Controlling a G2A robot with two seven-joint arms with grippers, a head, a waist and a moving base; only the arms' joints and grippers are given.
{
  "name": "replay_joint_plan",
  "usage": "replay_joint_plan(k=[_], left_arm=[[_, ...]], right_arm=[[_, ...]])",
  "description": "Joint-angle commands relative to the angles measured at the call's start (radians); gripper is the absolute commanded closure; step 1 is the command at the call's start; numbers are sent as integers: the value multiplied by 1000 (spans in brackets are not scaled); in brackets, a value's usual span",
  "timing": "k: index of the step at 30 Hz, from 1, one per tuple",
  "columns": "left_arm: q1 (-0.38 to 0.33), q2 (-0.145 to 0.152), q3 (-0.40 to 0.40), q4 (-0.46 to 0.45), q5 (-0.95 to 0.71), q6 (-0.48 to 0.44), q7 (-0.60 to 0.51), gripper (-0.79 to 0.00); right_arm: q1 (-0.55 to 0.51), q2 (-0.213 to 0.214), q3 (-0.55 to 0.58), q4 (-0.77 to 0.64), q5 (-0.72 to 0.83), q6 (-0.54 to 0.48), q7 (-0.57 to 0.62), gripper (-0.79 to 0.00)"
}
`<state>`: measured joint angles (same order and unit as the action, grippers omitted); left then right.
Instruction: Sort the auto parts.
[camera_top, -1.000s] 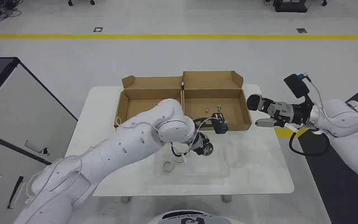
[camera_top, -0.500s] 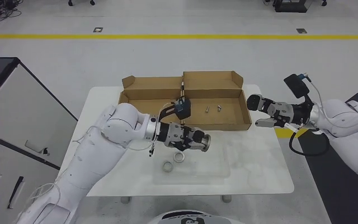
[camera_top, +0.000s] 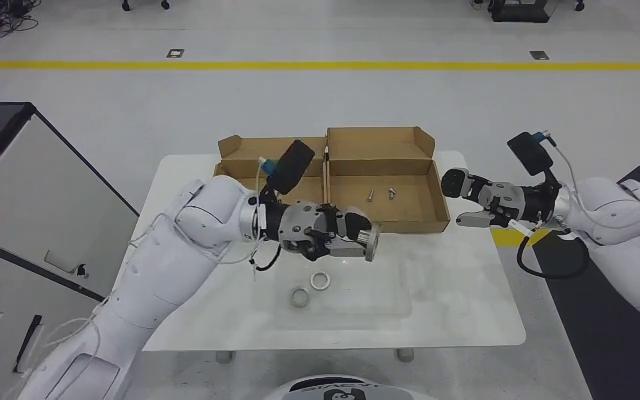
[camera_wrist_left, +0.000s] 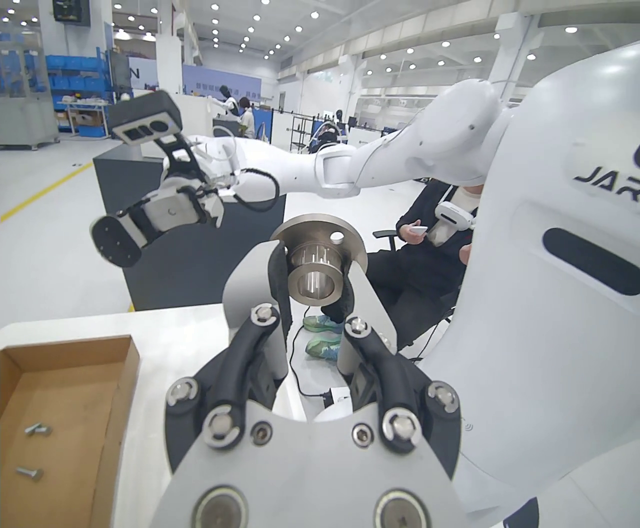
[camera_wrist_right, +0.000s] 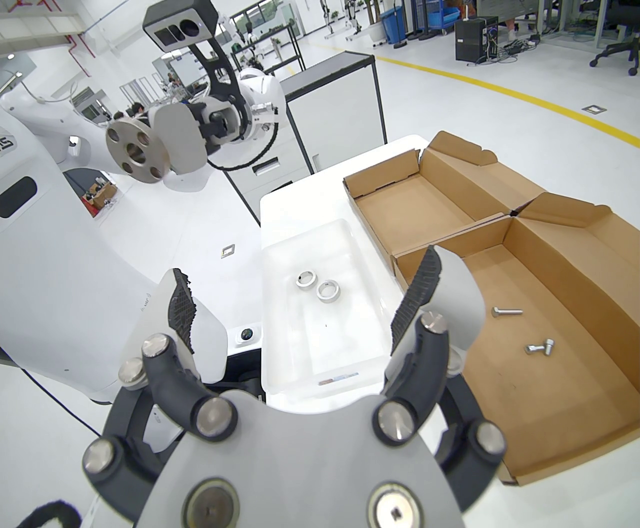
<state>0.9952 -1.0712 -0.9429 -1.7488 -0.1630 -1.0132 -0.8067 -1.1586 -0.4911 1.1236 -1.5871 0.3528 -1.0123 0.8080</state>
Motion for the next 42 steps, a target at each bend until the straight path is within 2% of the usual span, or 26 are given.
replay_joint_plan(k=[1, 6, 8, 20, 26, 35, 42], left_arm=[[-4, 6, -12, -9, -33, 1, -1, 0], [1, 12, -55, -38, -103, 1, -1, 0], [5, 16, -77, -42, -57, 1, -1, 0], [12, 15, -76, -51, -55, 11, 15, 0], [34, 8, -74, -100, -222, 1, 100, 0], [52, -22, -113, -125, -583, 1, 1, 0], [67, -55, -131, -134, -700, 1, -1, 0]], right_arm=[[0, 0, 0, 0, 0, 0, 0, -785], [0, 0, 0, 0, 0, 0, 0, -785], [0, 0, 0, 0, 0, 0, 0, -785], [0, 0, 0, 0, 0, 0, 0, -785], [0, 0, 0, 0, 0, 0, 0, -785], [0, 0, 0, 0, 0, 0, 0, -785], [0, 0, 0, 0, 0, 0, 0, -785]])
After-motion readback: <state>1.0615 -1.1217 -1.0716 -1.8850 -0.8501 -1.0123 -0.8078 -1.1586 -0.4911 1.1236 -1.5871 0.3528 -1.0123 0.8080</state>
